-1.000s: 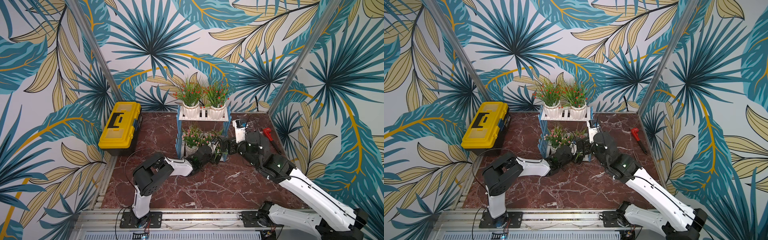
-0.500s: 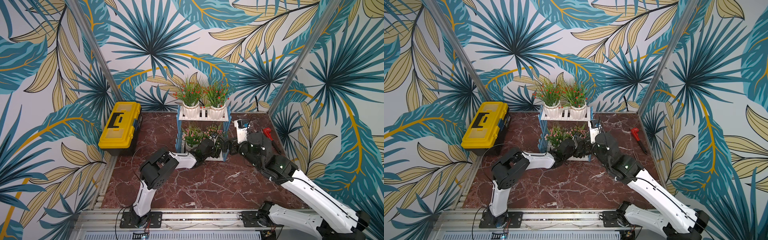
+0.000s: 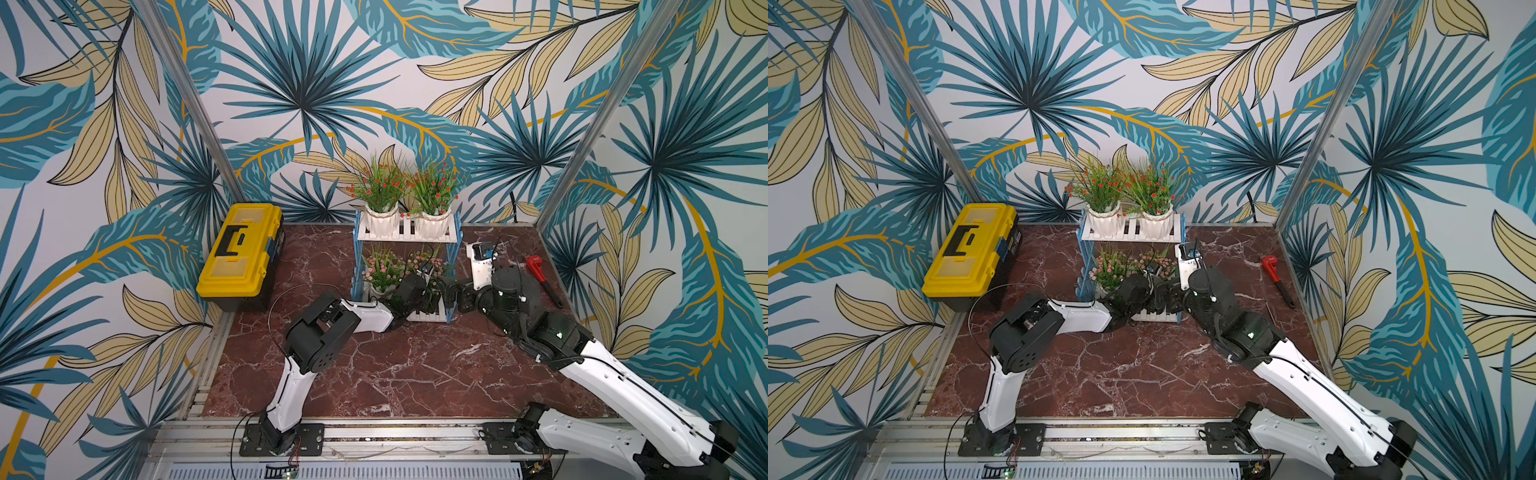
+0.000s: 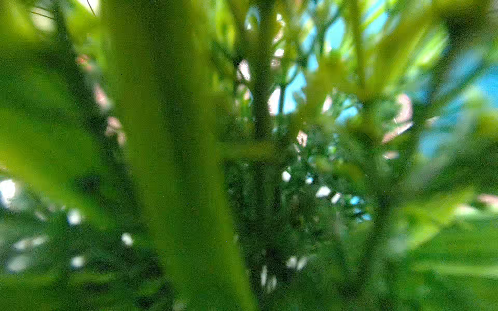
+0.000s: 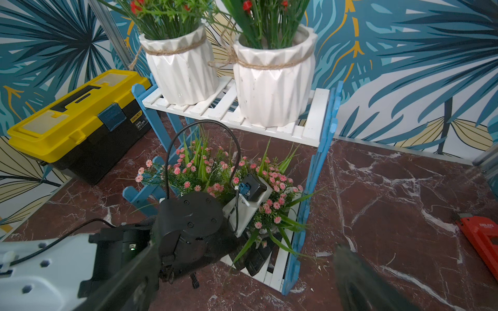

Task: Place the baby's breath potted plants on the rack by color
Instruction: Place the baby's breath potted plant on the rack.

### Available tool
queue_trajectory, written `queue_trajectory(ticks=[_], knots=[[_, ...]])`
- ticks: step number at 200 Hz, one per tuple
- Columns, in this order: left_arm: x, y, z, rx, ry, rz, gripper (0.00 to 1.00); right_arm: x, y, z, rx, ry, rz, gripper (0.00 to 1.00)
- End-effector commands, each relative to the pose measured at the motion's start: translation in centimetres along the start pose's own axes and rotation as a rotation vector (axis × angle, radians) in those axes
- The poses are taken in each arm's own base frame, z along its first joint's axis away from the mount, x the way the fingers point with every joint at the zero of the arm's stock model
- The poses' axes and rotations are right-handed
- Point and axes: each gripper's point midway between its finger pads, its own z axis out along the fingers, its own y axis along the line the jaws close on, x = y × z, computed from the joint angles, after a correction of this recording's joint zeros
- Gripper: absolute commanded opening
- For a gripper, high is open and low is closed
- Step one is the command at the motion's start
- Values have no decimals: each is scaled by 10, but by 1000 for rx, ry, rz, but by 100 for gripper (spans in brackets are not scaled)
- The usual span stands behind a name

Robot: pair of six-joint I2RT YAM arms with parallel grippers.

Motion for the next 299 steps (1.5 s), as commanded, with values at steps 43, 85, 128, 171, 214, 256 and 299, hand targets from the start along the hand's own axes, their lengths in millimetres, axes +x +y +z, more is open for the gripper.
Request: queue_trajectory(ticks=[43,85,128,171,214,256,299], knots=[[-28,-4,-5,0,-70,2,99,7,-3,-1,13,-1,-2,100],[-35,-17,-16,-14,-93,24,99,8,-3,0,14,-1,-2,99],[-36,-19,-25,-40,-101,8,99,10,-5,-2,20,-4,-1,99],[-44,-17,-36,-51,-110,-2,100,12,-8,-4,24,-10,2,99],[-59,-25,-57,-27,-140,-8,99,12,-11,-7,34,-17,4,99],[-58,-37,-69,35,-126,-19,99,13,-13,-8,42,-16,-2,100],[-73,-39,-102,71,-153,-47,99,14,-17,-11,58,-16,-14,100]])
